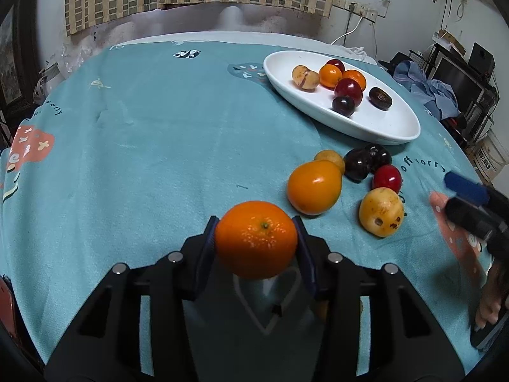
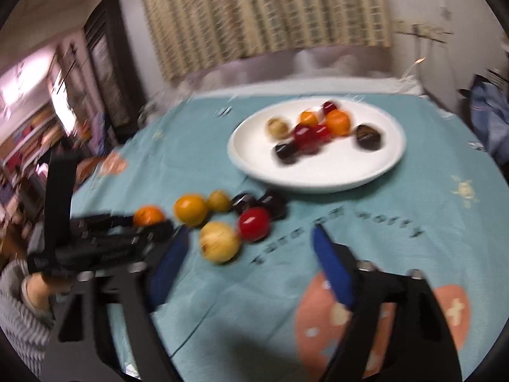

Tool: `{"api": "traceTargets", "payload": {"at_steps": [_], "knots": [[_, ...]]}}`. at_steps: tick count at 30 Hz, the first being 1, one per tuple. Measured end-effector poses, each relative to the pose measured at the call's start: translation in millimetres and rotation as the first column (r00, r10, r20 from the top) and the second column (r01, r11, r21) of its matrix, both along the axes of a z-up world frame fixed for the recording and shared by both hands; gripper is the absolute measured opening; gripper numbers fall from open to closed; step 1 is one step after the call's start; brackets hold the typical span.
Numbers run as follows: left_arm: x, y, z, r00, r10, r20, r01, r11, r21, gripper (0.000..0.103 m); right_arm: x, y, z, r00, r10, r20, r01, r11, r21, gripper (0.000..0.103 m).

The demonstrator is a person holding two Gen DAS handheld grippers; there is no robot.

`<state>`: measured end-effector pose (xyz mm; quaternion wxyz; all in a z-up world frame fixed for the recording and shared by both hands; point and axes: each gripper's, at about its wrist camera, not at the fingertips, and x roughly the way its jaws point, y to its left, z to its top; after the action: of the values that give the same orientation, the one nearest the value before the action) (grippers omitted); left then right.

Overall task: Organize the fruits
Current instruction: 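Grasp a mandarin with the left tool while the right tool grasps a beige fruit, then carry both fruits onto the white plate and open both tools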

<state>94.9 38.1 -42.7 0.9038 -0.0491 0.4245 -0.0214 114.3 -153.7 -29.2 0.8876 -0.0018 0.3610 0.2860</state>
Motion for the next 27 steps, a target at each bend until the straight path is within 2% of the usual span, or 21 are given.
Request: {"api": "traceTargets", "payload": {"at_steps": [3, 9, 11, 12, 15, 17, 21, 24, 27], "knots": [[0.6, -0.9, 0.0, 1.000, 0.000, -0.001, 0.000, 1.000, 0.006, 0.047, 3.8, 17.4, -10.9, 0.998, 0.042, -0.036, -0.043, 0.998, -0.045, 0.060], [1.4, -3.2, -0.5, 1.000, -0.002, -0.006, 0.002, 1.000, 0.025, 0.047, 18.8, 41.4, -26.3, 0.993, 0.047, -0.112, -0.053, 0.997, -0.060, 0.052], [1.4, -3.1, -0.7, 1.000, -0.002, -0.006, 0.003, 1.000, 0.025, 0.047, 22.7, 45.7, -29.0, 0.990, 0.048, -0.136, -0.055, 0.997, -0.048, 0.046], [1.5, -3.2, -0.6, 1.000, -0.003, -0.006, 0.003, 1.000, 0.023, 0.047, 24.6, 45.2, -28.3, 0.990, 0.044, -0.135, -0.049, 0.998, -0.034, 0.038], [0.7, -3.0, 0.0, 1.000, -0.003, 0.000, 0.003, 1.000, 0.018, 0.047, 23.9, 38.0, -27.6, 0.990, 0.038, -0.139, -0.039, 0.999, -0.003, 0.036], [-0.9, -2.9, 1.5, 1.000, -0.015, 0.012, 0.015, 1.000, -0.003, 0.047, 19.4, 33.1, -22.6, 0.992, 0.038, -0.118, -0.038, 0.999, 0.006, 0.036], [-6.3, -11.3, 16.3, 0.996, -0.038, 0.086, 0.038, 0.999, 0.003, 0.047, 11.0, 13.3, -0.1, 0.997, 0.024, -0.070, -0.018, 0.997, 0.075, 0.036], [8.5, -17.7, 35.0, 0.994, -0.057, 0.094, 0.063, 0.996, -0.060, 0.047, 19.7, -13.7, 23.5, 0.998, -0.048, -0.028, 0.052, 0.991, 0.127, 0.036], [35.2, -36.6, 56.7, 0.989, -0.074, 0.128, 0.073, 0.997, 0.009, 0.047, 43.4, -35.9, 40.3, 0.991, -0.135, -0.008, 0.134, 0.983, 0.129, 0.036]]}}
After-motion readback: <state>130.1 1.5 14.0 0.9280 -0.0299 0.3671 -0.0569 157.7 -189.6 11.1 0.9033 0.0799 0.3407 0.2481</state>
